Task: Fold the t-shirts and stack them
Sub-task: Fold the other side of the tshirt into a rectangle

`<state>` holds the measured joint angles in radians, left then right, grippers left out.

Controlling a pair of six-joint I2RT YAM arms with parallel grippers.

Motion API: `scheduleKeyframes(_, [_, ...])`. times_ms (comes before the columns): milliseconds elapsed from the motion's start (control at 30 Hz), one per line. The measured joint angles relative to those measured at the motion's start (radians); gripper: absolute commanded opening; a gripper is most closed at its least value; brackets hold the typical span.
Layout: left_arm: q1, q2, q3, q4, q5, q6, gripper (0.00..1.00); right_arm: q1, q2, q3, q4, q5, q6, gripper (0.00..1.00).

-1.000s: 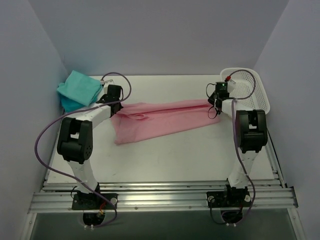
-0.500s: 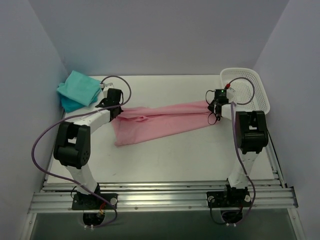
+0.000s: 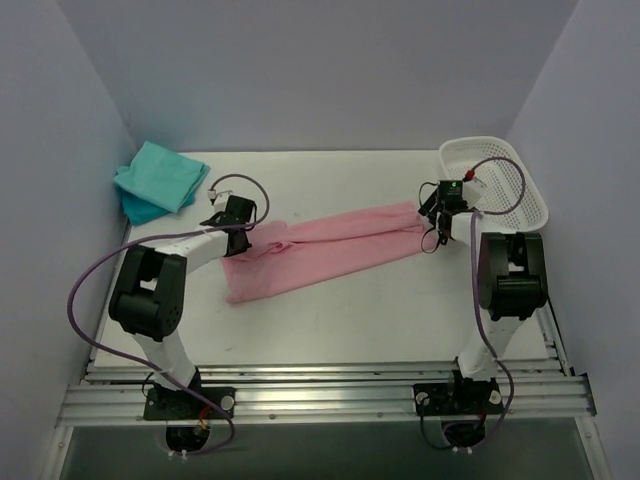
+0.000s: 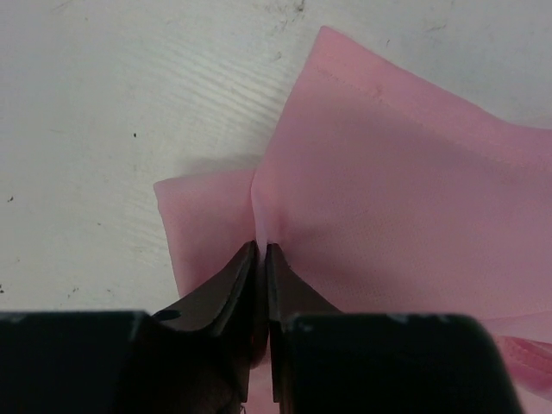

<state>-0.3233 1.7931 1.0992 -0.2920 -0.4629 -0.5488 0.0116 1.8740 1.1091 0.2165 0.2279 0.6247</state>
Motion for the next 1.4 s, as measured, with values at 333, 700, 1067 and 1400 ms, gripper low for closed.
scheduleKeyframes(333, [-0.034, -0.177, -0.049, -0.079, -0.064, -0.036, 0.87, 0.020, -0.113, -0.017, -0.050, 0.026, -0.002, 0.70])
scheduleKeyframes(700, [0.030, -0.286, 0.045, 0.001, 0.066, 0.039, 0.95, 0.219, -0.211, 0.027, -0.119, 0.084, -0.020, 0.68])
scheduleKeyframes(1067, [0.149, 0.099, 0.113, 0.100, 0.377, 0.029, 1.00, 0.325, -0.339, -0.032, -0.151, 0.145, -0.024, 0.68])
scheduleKeyframes(1400, [0.164, 0.120, 0.103, 0.206, 0.470, -0.006, 0.94, 0.362, -0.436, -0.041, -0.190, 0.197, -0.026, 0.68])
